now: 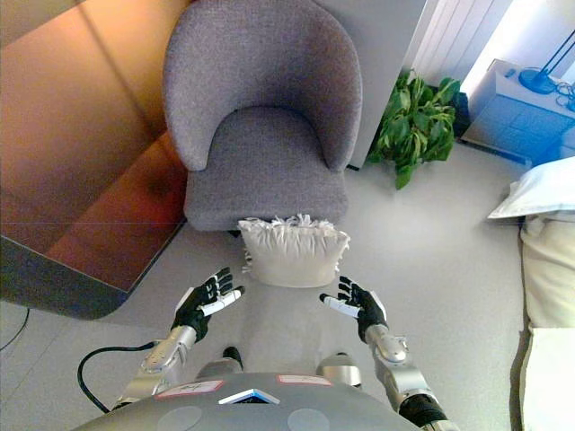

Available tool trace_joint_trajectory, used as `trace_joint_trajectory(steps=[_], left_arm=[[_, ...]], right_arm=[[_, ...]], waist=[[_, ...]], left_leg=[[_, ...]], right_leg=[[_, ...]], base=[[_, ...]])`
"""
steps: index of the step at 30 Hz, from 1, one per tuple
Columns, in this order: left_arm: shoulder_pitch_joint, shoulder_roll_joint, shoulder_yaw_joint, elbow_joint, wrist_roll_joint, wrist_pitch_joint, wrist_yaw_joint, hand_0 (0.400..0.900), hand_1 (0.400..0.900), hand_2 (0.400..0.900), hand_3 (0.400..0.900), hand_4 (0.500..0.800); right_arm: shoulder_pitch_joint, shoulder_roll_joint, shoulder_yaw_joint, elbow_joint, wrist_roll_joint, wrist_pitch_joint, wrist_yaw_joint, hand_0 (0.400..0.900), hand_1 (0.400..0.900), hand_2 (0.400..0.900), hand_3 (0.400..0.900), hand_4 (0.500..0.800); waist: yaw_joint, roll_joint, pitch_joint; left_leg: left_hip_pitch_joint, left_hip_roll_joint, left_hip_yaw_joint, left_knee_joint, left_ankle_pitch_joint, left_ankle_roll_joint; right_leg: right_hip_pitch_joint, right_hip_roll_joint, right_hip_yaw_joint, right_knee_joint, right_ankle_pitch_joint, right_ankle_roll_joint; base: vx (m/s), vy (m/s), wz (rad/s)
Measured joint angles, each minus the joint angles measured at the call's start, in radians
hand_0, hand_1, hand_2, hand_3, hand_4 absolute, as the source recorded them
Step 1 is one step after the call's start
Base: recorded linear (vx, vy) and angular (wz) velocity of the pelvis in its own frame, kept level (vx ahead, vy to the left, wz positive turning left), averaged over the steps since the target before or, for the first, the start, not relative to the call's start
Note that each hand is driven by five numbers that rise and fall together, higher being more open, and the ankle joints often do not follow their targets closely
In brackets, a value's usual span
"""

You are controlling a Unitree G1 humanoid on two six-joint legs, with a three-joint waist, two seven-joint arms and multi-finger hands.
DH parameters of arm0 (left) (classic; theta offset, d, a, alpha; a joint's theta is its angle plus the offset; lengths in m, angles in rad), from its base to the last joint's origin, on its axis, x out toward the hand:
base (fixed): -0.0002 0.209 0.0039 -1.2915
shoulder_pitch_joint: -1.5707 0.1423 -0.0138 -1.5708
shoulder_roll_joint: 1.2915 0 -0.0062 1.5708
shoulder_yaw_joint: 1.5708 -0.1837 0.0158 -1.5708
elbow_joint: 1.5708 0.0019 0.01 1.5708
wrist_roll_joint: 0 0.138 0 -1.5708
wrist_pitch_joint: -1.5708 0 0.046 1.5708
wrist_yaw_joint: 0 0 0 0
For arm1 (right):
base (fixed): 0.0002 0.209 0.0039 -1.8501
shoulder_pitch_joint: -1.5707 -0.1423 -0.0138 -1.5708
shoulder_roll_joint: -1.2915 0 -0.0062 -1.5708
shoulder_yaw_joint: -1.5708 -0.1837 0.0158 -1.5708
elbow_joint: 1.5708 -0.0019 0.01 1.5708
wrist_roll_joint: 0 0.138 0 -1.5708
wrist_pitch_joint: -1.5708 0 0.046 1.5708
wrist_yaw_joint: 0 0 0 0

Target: Pick up the pillow and put it on the sofa.

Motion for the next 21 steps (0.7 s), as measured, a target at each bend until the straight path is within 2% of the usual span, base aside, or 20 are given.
trace_joint_trajectory(steps=[8,21], left_arm=[[0.000,0.000,0.001,0.000,0.000,0.001,-0.019,0.900,0.900,0.900,0.900,0.800],[-0.007,0.000,0.001,-0.001,0.000,0.003,-0.017,0.900,0.900,0.900,0.900,0.800]], right_arm=[[0.000,0.000,0.000,-0.002,-0.001,0.000,0.007,0.900,0.900,0.900,0.900,0.800],[-0.003,-0.001,0.000,-0.003,-0.001,0.000,0.013,0.900,0.900,0.900,0.900,0.800]], waist=[[0.001,-0.001,0.025],[0.004,0.011,0.038]], left_leg=[[0.001,0.000,0.000,0.010,0.000,0.000],[0.005,0.000,-0.002,0.010,0.000,0.000]], right_leg=[[0.001,0.000,-0.001,0.000,0.000,0.000],[0.007,0.000,-0.005,0.000,0.000,0.000]], base=[[0.00,0.000,0.00],[0.00,0.000,0.00]])
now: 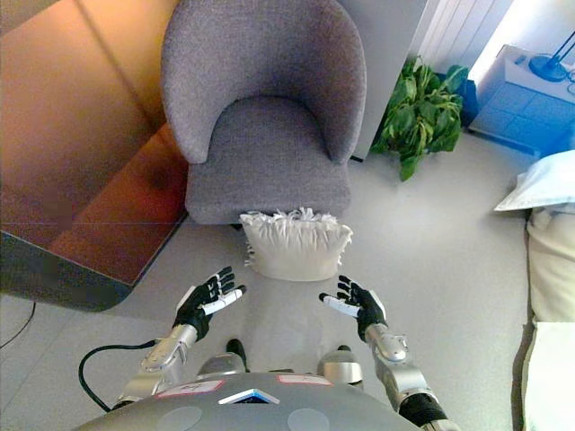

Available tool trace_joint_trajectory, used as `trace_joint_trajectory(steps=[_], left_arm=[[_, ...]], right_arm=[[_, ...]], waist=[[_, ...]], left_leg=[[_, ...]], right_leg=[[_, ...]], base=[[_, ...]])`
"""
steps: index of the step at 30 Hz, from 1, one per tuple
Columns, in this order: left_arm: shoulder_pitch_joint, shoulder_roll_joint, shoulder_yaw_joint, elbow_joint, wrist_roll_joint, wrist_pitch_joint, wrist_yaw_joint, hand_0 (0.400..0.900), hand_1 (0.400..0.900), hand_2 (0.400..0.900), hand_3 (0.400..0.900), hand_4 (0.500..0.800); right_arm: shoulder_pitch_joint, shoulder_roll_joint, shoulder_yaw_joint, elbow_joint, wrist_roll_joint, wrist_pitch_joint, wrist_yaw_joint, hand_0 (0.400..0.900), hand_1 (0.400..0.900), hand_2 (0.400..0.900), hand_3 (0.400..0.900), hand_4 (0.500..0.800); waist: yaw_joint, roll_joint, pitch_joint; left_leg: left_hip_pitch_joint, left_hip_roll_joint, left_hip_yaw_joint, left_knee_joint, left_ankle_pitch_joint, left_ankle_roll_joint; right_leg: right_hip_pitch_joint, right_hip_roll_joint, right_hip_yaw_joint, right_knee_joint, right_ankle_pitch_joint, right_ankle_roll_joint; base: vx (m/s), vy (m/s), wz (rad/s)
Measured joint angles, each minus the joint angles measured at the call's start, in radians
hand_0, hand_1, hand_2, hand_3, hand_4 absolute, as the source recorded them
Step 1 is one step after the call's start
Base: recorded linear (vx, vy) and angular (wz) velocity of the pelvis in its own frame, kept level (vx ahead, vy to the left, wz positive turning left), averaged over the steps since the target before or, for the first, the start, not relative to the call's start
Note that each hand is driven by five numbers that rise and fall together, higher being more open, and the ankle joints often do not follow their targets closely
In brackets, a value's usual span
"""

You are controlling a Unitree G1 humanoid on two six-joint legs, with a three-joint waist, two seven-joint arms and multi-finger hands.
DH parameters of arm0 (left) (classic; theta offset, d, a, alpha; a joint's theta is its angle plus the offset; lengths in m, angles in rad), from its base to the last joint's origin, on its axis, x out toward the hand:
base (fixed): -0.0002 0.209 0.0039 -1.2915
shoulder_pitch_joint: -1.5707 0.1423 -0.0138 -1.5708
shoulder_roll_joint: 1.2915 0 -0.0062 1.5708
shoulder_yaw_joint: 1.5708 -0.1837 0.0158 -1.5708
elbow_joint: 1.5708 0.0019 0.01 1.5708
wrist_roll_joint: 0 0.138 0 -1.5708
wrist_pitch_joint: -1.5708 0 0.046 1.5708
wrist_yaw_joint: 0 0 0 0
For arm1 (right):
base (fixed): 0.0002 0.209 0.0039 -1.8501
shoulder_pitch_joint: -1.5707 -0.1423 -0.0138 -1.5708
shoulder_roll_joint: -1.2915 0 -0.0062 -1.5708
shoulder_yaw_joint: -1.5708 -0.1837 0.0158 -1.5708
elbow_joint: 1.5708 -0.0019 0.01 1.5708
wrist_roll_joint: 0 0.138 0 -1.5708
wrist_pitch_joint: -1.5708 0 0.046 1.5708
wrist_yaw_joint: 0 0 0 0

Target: Pick up the pillow and put it on the sofa.

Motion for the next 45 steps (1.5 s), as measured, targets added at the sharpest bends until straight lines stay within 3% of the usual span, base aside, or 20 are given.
trace_joint_trajectory(steps=[14,23,26,28,32,34,36,38,41,43,45], left_arm=[[0.003,0.000,0.004,-0.001,-0.002,0.000,0.008,0.900,0.900,0.900,0.900,0.800],[0.010,-0.001,0.005,-0.002,-0.004,0.000,0.003,0.900,0.900,0.900,0.900,0.800],[0.003,-0.001,0.006,-0.002,-0.021,-0.001,0.004,0.900,0.900,0.900,0.900,0.800],[-0.022,-0.004,0.017,-0.001,-0.044,-0.001,0.004,0.900,0.900,0.900,0.900,0.800],[-0.006,-0.028,0.020,-0.003,-0.083,-0.001,-0.014,0.900,0.900,0.900,0.900,0.800],[0.001,-0.042,0.020,-0.005,-0.090,-0.001,-0.030,0.900,0.900,0.900,0.900,0.800],[0.013,-0.064,0.020,-0.030,-0.090,-0.001,-0.044,0.900,0.900,0.900,0.900,0.800],[0.008,-0.057,0.042,-0.030,-0.093,-0.002,-0.043,0.900,0.900,0.900,0.900,0.800],[0.026,-0.030,0.062,-0.030,-0.100,-0.012,-0.026,0.900,0.900,0.900,0.900,0.800],[0.017,-0.022,0.076,-0.026,-0.101,-0.017,-0.024,0.900,0.900,0.900,0.900,0.800],[0.020,-0.048,0.069,-0.025,-0.103,-0.021,-0.025,0.900,0.900,0.900,0.900,0.800]], right_arm=[[0.001,-0.002,0.000,0.000,0.000,0.000,0.015,0.900,0.900,0.900,0.900,0.800],[0.002,-0.011,-0.001,-0.007,0.000,0.000,0.037,0.900,0.900,0.900,0.900,0.800],[-0.017,-0.017,0.000,-0.011,0.000,0.000,0.050,0.900,0.900,0.900,0.900,0.800],[-0.039,-0.029,-0.002,-0.027,0.000,-0.002,0.053,0.900,0.900,0.900,0.900,0.800],[-0.033,-0.068,-0.016,-0.031,0.000,-0.006,0.054,0.900,0.900,0.900,0.900,0.800],[-0.005,-0.087,-0.036,-0.036,0.000,-0.006,0.053,0.900,0.900,0.900,0.900,0.800],[0.030,-0.137,-0.038,-0.051,0.000,-0.006,0.057,0.900,0.900,0.900,0.900,0.800],[0.031,-0.127,-0.030,-0.042,0.000,-0.003,0.064,0.900,0.900,0.900,0.900,0.800],[0.053,-0.094,-0.016,-0.050,-0.001,-0.007,0.095,0.900,0.900,0.900,0.900,0.800],[0.048,-0.081,-0.011,-0.059,-0.001,-0.009,0.101,0.900,0.900,0.900,0.900,0.800],[0.028,-0.100,-0.009,-0.060,-0.005,-0.011,0.106,0.900,0.900,0.900,0.900,0.800]], waist=[[0.001,0.001,0.002],[0.024,0.014,0.031],[0.027,0.021,0.064],[0.032,0.010,0.098],[0.052,0.007,0.109],[0.049,0.016,0.105],[0.047,0.080,0.087],[0.065,0.076,0.103],[0.088,0.070,0.118],[0.103,0.049,0.152],[0.112,0.061,0.159]], left_leg=[[0.002,0.000,-0.001,0.000,0.000,0.000],[0.002,0.008,-0.002,0.009,0.001,-0.001],[-0.037,0.034,-0.017,0.104,-0.019,-0.005],[-0.141,0.058,-0.059,0.275,-0.006,-0.021],[-0.176,0.056,-0.108,0.371,0.037,-0.025],[-0.176,0.051,-0.101,0.375,0.013,-0.007],[-0.131,0.049,-0.084,0.247,-0.097,0.006],[-0.108,0.047,-0.062,0.182,-0.097,0.004],[-0.078,0.088,-0.045,0.215,-0.089,-0.023],[-0.185,0.121,-0.051,0.434,-0.127,-0.070],[-0.221,0.110,-0.042,0.335,-0.120,-0.065]], right_leg=[[0.002,0.000,0.000,-0.001,0.000,0.000],[0.003,0.005,0.001,-0.004,-0.002,0.000],[0.000,0.018,-0.001,0.008,-0.013,-0.010],[-0.039,0.017,0.004,0.047,-0.025,-0.035],[-0.036,0.007,0.044,0.029,-0.016,-0.054],[-0.028,-0.004,0.042,0.023,-0.015,-0.056],[-0.039,0.034,0.030,0.013,-0.008,-0.045],[-0.033,0.041,0.039,0.020,0.000,-0.033],[-0.027,0.132,0.008,0.097,-0.082,-0.113],[0.021,0.138,0.054,0.040,-0.073,-0.134],[0.021,0.134,0.064,0.036,-0.073,-0.134]], base=[[0.01,-0.038,-0.02],[0.02,-0.089,-0.05],[-0.03,-0.112,-0.13],[0.09,-0.044,-0.13],[0.20,0.050,-0.09],[0.29,0.148,-0.12],[0.38,0.180,-0.28],[0.39,0.152,-0.39],[0.36,0.142,-0.33],[0.35,0.150,-0.21],[0.39,0.163,-0.19]])
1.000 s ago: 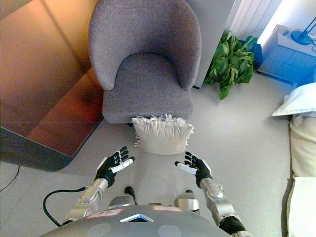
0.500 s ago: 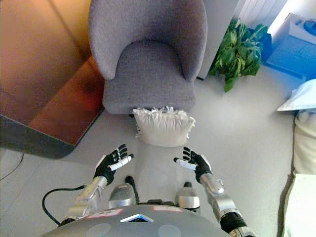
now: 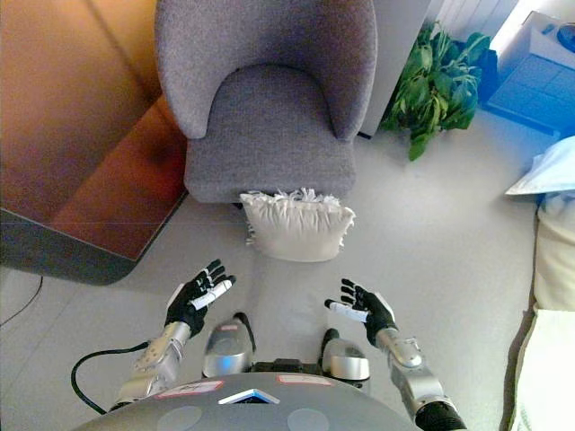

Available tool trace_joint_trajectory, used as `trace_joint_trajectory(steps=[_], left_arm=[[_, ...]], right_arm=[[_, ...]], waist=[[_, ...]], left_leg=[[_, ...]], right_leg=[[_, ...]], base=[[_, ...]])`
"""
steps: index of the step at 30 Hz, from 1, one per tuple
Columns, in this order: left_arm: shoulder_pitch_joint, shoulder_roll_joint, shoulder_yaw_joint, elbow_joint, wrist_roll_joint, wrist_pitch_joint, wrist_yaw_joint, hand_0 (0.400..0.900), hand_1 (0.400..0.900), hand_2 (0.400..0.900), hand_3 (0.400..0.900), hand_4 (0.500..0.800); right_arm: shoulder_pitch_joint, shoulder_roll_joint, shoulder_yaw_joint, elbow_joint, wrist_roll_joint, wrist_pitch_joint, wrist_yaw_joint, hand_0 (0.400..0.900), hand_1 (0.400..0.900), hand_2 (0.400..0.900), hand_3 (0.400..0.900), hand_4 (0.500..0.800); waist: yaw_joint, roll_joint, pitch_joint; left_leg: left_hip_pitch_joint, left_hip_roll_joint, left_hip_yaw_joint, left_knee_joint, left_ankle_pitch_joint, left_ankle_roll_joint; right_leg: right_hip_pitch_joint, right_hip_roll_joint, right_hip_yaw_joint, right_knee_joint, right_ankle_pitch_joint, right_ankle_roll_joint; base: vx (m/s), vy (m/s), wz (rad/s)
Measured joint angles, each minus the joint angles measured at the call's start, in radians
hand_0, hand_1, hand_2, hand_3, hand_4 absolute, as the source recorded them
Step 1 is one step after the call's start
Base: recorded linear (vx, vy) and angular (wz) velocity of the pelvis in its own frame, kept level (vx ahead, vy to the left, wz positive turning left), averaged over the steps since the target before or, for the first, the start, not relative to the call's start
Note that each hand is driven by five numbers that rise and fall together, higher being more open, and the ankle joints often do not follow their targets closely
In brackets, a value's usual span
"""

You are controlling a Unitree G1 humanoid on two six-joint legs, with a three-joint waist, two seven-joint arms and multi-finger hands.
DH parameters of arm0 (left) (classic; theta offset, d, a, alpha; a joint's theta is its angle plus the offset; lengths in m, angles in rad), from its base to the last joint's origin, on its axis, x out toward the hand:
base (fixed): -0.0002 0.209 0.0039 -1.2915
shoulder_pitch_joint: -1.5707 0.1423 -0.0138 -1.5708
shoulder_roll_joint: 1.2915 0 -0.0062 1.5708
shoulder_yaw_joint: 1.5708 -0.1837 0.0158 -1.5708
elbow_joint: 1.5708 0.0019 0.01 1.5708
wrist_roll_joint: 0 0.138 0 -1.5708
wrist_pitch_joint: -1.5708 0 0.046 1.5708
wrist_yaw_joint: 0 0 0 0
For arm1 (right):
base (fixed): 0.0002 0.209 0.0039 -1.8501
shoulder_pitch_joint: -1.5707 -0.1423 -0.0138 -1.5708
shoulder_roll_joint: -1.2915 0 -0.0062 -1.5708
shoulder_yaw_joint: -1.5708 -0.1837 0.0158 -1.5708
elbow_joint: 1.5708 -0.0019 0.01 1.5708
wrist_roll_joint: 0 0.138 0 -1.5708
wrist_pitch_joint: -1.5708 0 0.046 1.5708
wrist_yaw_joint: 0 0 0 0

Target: Pick up the pillow and put it on the sofa.

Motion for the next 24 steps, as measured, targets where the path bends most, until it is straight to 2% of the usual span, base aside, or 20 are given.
trace_joint_trajectory(steps=[1,3,4,5,6,9,12,13,14,15,16,17,18,20,22,24], left_arm=[[-0.001,-0.014,-0.003,0.000,-0.008,0.000,0.000,0.900,0.900,0.900,0.900,0.800],[-0.001,-0.025,-0.004,0.004,-0.024,0.001,0.000,0.900,0.900,0.900,0.900,0.800],[-0.005,-0.023,-0.003,0.004,-0.025,0.001,0.001,0.900,0.900,0.900,0.900,0.800],[-0.009,-0.007,0.001,-0.001,-0.026,-0.001,0.001,0.900,0.900,0.900,0.900,0.800],[-0.018,0.011,0.002,-0.003,-0.026,0.000,0.001,0.900,0.900,0.900,0.900,0.800],[-0.044,0.041,0.013,-0.016,-0.025,0.001,0.003,0.900,0.900,0.900,0.900,0.800],[-0.083,0.051,0.019,-0.016,-0.019,0.002,0.004,0.900,0.900,0.900,0.900,0.800],[-0.093,0.053,0.022,-0.016,-0.013,0.010,0.002,0.900,0.900,0.900,0.900,0.800],[-0.095,0.060,0.022,-0.016,-0.013,0.023,0.000,0.900,0.900,0.900,0.900,0.800],[-0.096,0.071,0.023,-0.017,-0.012,0.027,0.001,0.900,0.900,0.900,0.900,0.800],[-0.097,0.085,0.024,-0.018,-0.012,0.032,0.001,0.900,0.900,0.900,0.900,0.800],[-0.084,0.099,0.025,-0.018,-0.012,0.041,0.000,0.900,0.900,0.900,0.900,0.800],[-0.076,0.111,0.026,-0.018,-0.012,0.046,-0.001,0.900,0.900,0.900,0.900,0.800],[-0.066,0.125,0.029,-0.019,-0.013,0.060,0.000,0.900,0.900,0.900,0.900,0.800],[-0.065,0.121,0.029,-0.018,-0.012,0.067,0.000,0.900,0.900,0.900,0.900,0.800],[-0.063,0.103,0.024,-0.017,-0.012,0.068,-0.002,0.900,0.900,0.900,0.900,0.800]], right_arm=[[-0.015,-0.011,-0.001,0.001,-0.006,0.000,0.005,0.900,0.900,0.900,0.900,0.800],[-0.024,-0.011,-0.006,0.001,-0.013,0.000,0.008,0.900,0.900,0.900,0.900,0.800],[-0.024,-0.009,-0.004,-0.002,-0.013,0.000,0.012,0.900,0.900,0.900,0.900,0.800],[-0.021,0.003,-0.001,-0.010,-0.013,0.001,0.016,0.900,0.900,0.900,0.900,0.800],[-0.023,0.015,-0.002,-0.024,-0.015,0.001,0.020,0.900,0.900,0.900,0.900,0.800],[-0.026,0.037,0.000,-0.058,-0.032,0.001,0.025,0.900,0.900,0.900,0.900,0.800],[-0.049,0.048,0.013,-0.057,-0.032,0.002,0.002,0.900,0.900,0.900,0.900,0.800],[-0.057,0.047,0.022,-0.057,-0.033,0.003,-0.010,0.900,0.900,0.900,0.900,0.800],[-0.059,0.051,0.025,-0.058,-0.033,0.003,-0.019,0.900,0.900,0.900,0.900,0.800],[-0.061,0.056,0.028,-0.061,-0.033,0.002,-0.028,0.900,0.900,0.900,0.900,0.800],[-0.073,0.057,0.040,-0.056,-0.033,0.002,-0.039,0.900,0.900,0.900,0.900,0.800],[-0.078,0.058,0.047,-0.055,-0.034,0.002,-0.048,0.900,0.900,0.900,0.900,0.800],[-0.079,0.059,0.054,-0.055,-0.034,0.001,-0.055,0.900,0.900,0.900,0.900,0.800],[-0.084,0.057,0.053,-0.055,-0.041,-0.008,-0.060,0.900,0.900,0.900,0.900,0.800],[-0.071,0.047,0.052,-0.056,-0.094,-0.023,-0.078,0.900,0.900,0.900,0.900,0.800],[-0.046,0.033,0.050,-0.057,-0.166,-0.027,-0.094,0.900,0.900,0.900,0.900,0.800]], waist=[[-0.003,0.011,0.007],[0.004,0.007,0.012],[0.017,0.000,0.015],[0.021,-0.036,0.016],[0.020,-0.056,0.011],[0.020,-0.072,0.009],[0.022,-0.069,0.007],[0.024,-0.070,0.007],[0.022,-0.072,0.005],[0.020,-0.073,0.002],[0.031,-0.072,-0.008],[0.033,-0.063,-0.015],[0.031,-0.060,-0.021],[0.019,-0.045,-0.025],[0.011,-0.024,-0.021],[-0.010,-0.007,-0.018]], left_leg=[[-0.004,-0.006,0.017,-0.058,0.006,0.008],[0.016,-0.034,0.037,-0.125,0.069,0.081],[0.052,-0.042,0.048,-0.131,0.100,0.111],[0.065,-0.065,0.071,-0.127,0.081,0.123],[0.066,-0.084,0.074,-0.127,0.068,0.129],[0.088,-0.099,0.086,-0.126,0.052,0.143],[0.104,-0.113,0.085,-0.121,0.016,0.160],[0.110,-0.121,0.089,-0.124,0.009,0.168],[0.123,-0.128,0.092,-0.134,0.006,0.179],[0.133,-0.138,0.086,-0.139,-0.001,0.189],[0.145,-0.147,0.095,-0.160,-0.011,0.198],[0.158,-0.148,0.098,-0.175,-0.003,0.195],[0.168,-0.151,0.101,-0.190,-0.001,0.198],[0.172,-0.146,0.089,-0.204,-0.005,0.206],[0.184,-0.144,0.070,-0.216,-0.008,0.207],[0.197,-0.138,0.042,-0.223,-0.017,0.198]], right_leg=[[0.006,0.001,0.000,-0.002,-0.003,0.005],[0.041,-0.010,0.011,-0.009,-0.018,0.026],[0.050,-0.020,0.020,-0.007,-0.028,0.038],[0.058,-0.042,0.020,0.001,-0.042,0.052],[0.053,-0.059,-0.004,0.024,-0.043,0.062],[0.012,-0.079,-0.090,0.141,-0.040,0.065],[-0.065,-0.119,-0.094,0.330,-0.040,0.074],[-0.123,-0.149,-0.094,0.447,-0.037,0.088],[-0.173,-0.183,-0.094,0.557,-0.016,0.122],[-0.213,-0.197,-0.092,0.630,-0.002,0.129],[-0.245,-0.219,-0.112,0.675,0.023,0.129],[-0.248,-0.224,-0.125,0.689,0.045,0.133],[-0.253,-0.224,-0.136,0.684,0.028,0.141],[-0.250,-0.203,-0.185,0.608,-0.002,0.113],[-0.253,-0.206,-0.218,0.532,-0.004,0.105],[-0.267,-0.245,-0.230,0.471,-0.001,0.113]], base=[[0.43,0.193,-0.16],[0.37,0.207,-0.04],[0.36,0.233,0.06],[0.38,0.251,0.04],[0.33,0.229,0.01],[0.30,0.214,0.02],[0.22,0.197,0.08],[0.14,0.146,0.05],[0.12,0.096,0.03],[0.18,0.090,0.08],[0.14,-0.009,0.11],[0.14,-0.061,0.18],[0.14,-0.093,0.27],[0.19,-0.088,0.36],[0.26,-0.115,0.45],[0.25,-0.236,0.45]])
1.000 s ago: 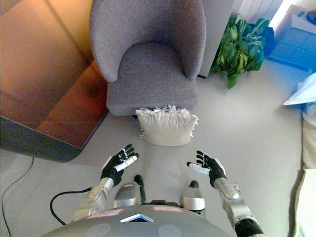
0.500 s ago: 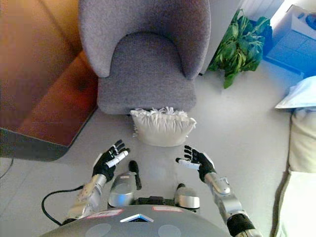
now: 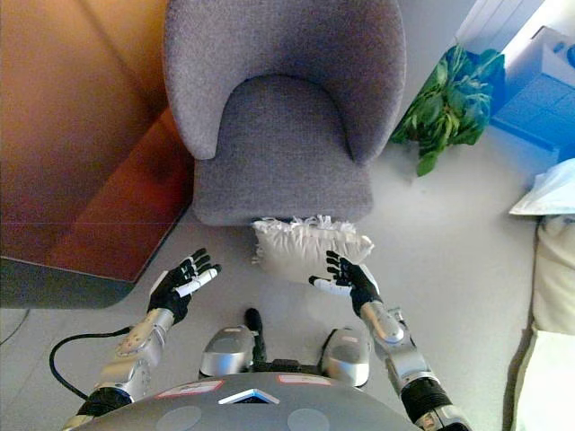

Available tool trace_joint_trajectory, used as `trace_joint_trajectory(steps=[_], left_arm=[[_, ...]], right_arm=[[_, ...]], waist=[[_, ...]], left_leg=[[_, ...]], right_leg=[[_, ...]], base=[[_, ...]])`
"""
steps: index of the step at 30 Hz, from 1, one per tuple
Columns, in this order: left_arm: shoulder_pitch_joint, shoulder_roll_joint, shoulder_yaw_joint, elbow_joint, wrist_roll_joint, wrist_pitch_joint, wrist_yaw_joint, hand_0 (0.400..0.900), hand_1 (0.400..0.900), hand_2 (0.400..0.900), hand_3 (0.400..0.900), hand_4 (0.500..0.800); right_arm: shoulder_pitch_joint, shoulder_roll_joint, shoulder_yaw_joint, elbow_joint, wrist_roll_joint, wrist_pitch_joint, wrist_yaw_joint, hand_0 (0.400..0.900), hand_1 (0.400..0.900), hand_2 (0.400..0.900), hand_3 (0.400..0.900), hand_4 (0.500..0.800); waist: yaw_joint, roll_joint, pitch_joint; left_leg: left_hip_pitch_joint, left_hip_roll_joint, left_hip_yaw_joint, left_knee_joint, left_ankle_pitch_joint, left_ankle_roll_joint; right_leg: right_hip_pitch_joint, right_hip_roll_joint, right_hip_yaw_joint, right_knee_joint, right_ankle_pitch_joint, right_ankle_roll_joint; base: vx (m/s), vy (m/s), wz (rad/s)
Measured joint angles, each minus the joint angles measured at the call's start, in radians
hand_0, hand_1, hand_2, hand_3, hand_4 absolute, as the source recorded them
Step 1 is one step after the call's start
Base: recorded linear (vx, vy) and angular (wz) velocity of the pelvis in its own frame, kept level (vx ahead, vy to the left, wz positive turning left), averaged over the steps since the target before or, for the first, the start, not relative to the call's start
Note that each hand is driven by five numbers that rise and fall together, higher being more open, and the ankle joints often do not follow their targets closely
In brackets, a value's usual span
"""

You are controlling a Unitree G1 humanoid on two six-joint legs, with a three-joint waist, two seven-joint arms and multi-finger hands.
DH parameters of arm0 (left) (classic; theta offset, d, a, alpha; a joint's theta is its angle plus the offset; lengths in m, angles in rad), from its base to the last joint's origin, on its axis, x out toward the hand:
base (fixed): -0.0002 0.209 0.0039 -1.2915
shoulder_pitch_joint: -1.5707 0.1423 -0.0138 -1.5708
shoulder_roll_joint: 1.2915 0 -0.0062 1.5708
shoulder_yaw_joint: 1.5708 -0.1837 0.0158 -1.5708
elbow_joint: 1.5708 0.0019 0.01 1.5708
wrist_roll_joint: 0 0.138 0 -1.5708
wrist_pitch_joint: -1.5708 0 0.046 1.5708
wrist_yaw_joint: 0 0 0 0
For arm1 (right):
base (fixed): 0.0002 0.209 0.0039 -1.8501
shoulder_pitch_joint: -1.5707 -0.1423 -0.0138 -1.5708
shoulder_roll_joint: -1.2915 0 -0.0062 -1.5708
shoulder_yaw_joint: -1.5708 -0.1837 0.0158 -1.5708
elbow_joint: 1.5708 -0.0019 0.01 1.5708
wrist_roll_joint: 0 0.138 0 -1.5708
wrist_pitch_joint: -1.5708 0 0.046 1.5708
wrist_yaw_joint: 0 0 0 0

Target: Pick up the pillow and put it on the sofa.

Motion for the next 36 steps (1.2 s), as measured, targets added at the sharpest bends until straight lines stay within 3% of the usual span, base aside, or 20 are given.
trace_joint_trajectory(steps=[1,3,6,7,9,10,13,17,20,24,29,31,36], left_arm=[[0.006,-0.006,-0.003,0.000,0.000,0.001,-0.001,0.900,0.900,0.900,0.900,0.800],[0.020,-0.005,-0.009,0.000,0.000,0.001,-0.005,0.900,0.900,0.900,0.900,0.800],[0.029,0.040,-0.019,-0.003,0.010,0.001,-0.016,0.900,0.900,0.900,0.900,0.800],[0.026,0.062,-0.024,-0.004,0.017,0.003,-0.012,0.900,0.900,0.900,0.900,0.800],[0.013,0.041,-0.042,-0.019,0.017,0.008,-0.002,0.900,0.900,0.900,0.900,0.800],[0.002,0.025,-0.064,-0.034,0.021,0.008,0.000,0.900,0.900,0.900,0.900,0.800],[-0.043,0.018,-0.109,-0.070,0.030,0.006,0.002,0.900,0.900,0.900,0.900,0.800],[-0.159,0.055,-0.114,-0.115,0.025,-0.022,0.016,0.900,0.900,0.900,0.900,0.800],[-0.208,0.084,-0.101,-0.146,0.009,-0.049,0.030,0.900,0.900,0.900,0.900,0.800],[-0.211,0.106,-0.099,-0.155,-0.043,-0.066,0.049,0.900,0.900,0.900,0.900,0.800],[-0.223,0.112,-0.100,-0.156,-0.065,-0.097,0.069,0.900,0.900,0.900,0.900,0.800],[-0.233,0.112,-0.104,-0.156,-0.073,-0.097,0.069,0.900,0.900,0.900,0.900,0.800],[-0.237,0.139,-0.107,-0.208,-0.103,-0.150,0.081,0.900,0.900,0.900,0.900,0.800]], right_arm=[[0.013,-0.005,-0.001,-0.001,-0.030,-0.001,-0.013,0.900,0.900,0.900,0.900,0.800],[0.048,-0.011,0.006,-0.004,-0.106,-0.007,-0.049,0.900,0.900,0.900,0.900,0.800],[0.062,-0.012,0.012,-0.006,-0.219,-0.007,-0.106,0.900,0.900,0.900,0.900,0.800],[0.047,-0.023,0.010,0.001,-0.264,-0.008,-0.133,0.900,0.900,0.900,0.900,0.800],[0.002,-0.086,0.006,0.002,-0.313,0.003,-0.174,0.900,0.900,0.900,0.900,0.800],[-0.041,-0.140,0.000,0.000,-0.348,0.010,-0.204,0.900,0.900,0.900,0.900,0.800],[-0.157,-0.243,0.003,-0.006,-0.410,0.032,-0.266,0.900,0.900,0.900,0.900,0.800],[-0.302,-0.298,-0.005,-0.020,-0.458,0.055,-0.339,0.900,0.900,0.900,0.900,0.800],[-0.380,-0.318,-0.005,-0.035,-0.488,0.055,-0.355,0.900,0.900,0.900,0.900,0.800],[-0.442,-0.324,0.024,-0.035,-0.496,0.053,-0.354,0.900,0.900,0.900,0.900,0.800],[-0.574,-0.325,0.077,-0.024,-0.492,0.058,-0.352,0.900,0.900,0.900,0.900,0.800],[-0.601,-0.325,0.078,-0.023,-0.490,0.059,-0.352,0.900,0.900,0.900,0.900,0.800],[-0.658,-0.356,0.084,-0.024,-0.463,0.061,-0.352,0.900,0.900,0.900,0.900,0.800]], waist=[[-0.005,0.006,-0.003],[-0.020,-0.011,-0.015],[-0.022,-0.087,-0.029],[-0.022,-0.116,-0.023],[-0.019,-0.052,-0.013],[-0.018,-0.018,0.003],[-0.021,0.014,0.041],[-0.018,0.001,0.143],[-0.011,0.014,0.218],[0.027,0.032,0.240],[0.032,0.027,0.257],[0.032,0.027,0.259],[0.031,0.029,0.259]], left_leg=[[0.008,0.003,-0.015,0.000,-0.002,-0.005],[0.012,0.001,-0.041,0.011,-0.007,-0.038],[-0.028,0.002,-0.097,0.062,-0.030,-0.114],[-0.050,0.026,-0.111,0.127,-0.051,-0.160],[-0.098,0.110,-0.128,0.187,-0.068,-0.174],[-0.139,0.147,-0.128,0.223,-0.071,-0.168],[-0.249,0.176,-0.138,0.280,-0.068,-0.172],[-0.397,0.159,-0.194,0.355,-0.059,-0.194],[-0.507,0.142,-0.223,0.428,-0.066,-0.181],[-0.634,0.126,-0.240,0.506,-0.073,-0.166],[-0.792,0.121,-0.282,0.622,-0.086,-0.154],[-0.821,0.120,-0.283,0.648,-0.089,-0.152],[-0.940,0.125,-0.278,0.745,-0.106,-0.144]], right_leg=[[0.001,-0.023,0.004,-0.049,0.006,0.006],[-0.007,-0.069,0.013,-0.173,0.056,0.062],[0.000,-0.102,0.048,-0.296,0.141,0.038],[0.007,-0.094,0.042,-0.296,0.165,0.040],[0.006,-0.030,0.003,-0.262,0.127,0.014],[-0.019,-0.002,-0.015,-0.228,0.114,-0.007],[-0.124,0.002,-0.017,-0.139,0.084,-0.030],[-0.239,-0.037,-0.007,-0.059,0.073,-0.032],[-0.320,-0.072,0.004,-0.001,0.065,-0.034],[-0.430,-0.101,0.029,0.082,0.042,-0.030],[-0.560,-0.111,0.060,0.174,0.023,-0.035],[-0.587,-0.119,0.066,0.197,0.018,-0.036],[-0.708,-0.125,0.115,0.276,0.004,-0.029]], base=[[0.21,-0.322,0.50],[0.22,-0.324,0.52],[0.19,-0.289,0.32],[0.04,-0.224,0.29],[-0.09,-0.250,0.40],[-0.19,-0.250,0.46],[-0.23,-0.159,0.42],[-0.20,-0.058,0.34],[-0.14,-0.065,0.28],[-0.11,-0.059,0.19],[-0.11,-0.006,0.05],[-0.08,0.037,0.02],[-0.05,0.073,0.00]])
